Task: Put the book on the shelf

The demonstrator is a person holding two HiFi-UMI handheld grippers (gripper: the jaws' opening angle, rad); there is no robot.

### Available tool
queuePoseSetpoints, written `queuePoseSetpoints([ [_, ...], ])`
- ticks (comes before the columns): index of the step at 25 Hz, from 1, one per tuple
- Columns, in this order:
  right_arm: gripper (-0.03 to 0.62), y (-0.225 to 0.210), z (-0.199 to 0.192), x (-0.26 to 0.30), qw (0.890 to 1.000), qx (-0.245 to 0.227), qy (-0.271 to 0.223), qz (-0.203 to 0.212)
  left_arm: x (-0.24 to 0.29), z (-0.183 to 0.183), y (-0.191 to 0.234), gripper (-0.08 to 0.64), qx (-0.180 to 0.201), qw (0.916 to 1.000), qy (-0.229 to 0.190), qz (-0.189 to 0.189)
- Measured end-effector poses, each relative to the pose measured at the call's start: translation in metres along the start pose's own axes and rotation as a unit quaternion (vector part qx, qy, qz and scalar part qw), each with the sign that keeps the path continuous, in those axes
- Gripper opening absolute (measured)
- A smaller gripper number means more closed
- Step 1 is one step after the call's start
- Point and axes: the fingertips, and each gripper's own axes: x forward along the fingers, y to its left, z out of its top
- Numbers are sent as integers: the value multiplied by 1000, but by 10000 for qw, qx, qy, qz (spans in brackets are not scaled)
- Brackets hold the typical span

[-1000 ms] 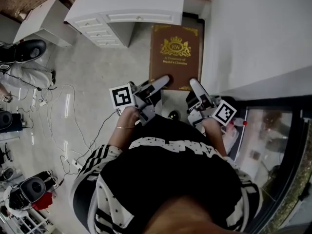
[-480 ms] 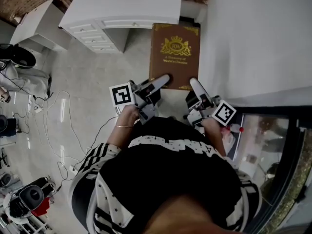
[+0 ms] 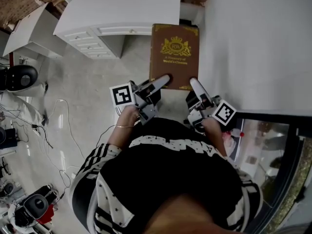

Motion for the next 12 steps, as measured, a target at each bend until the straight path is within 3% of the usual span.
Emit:
queuePoseSetpoints([
  [9,269,4,-4,-16,9998,-49,-113,-124,-1,-12,-2,262,-31,9999,109,-47],
  [12,269,1,0,-1,9987,67,205,465,-2,-7,-6,262,379,9988,-249,198],
])
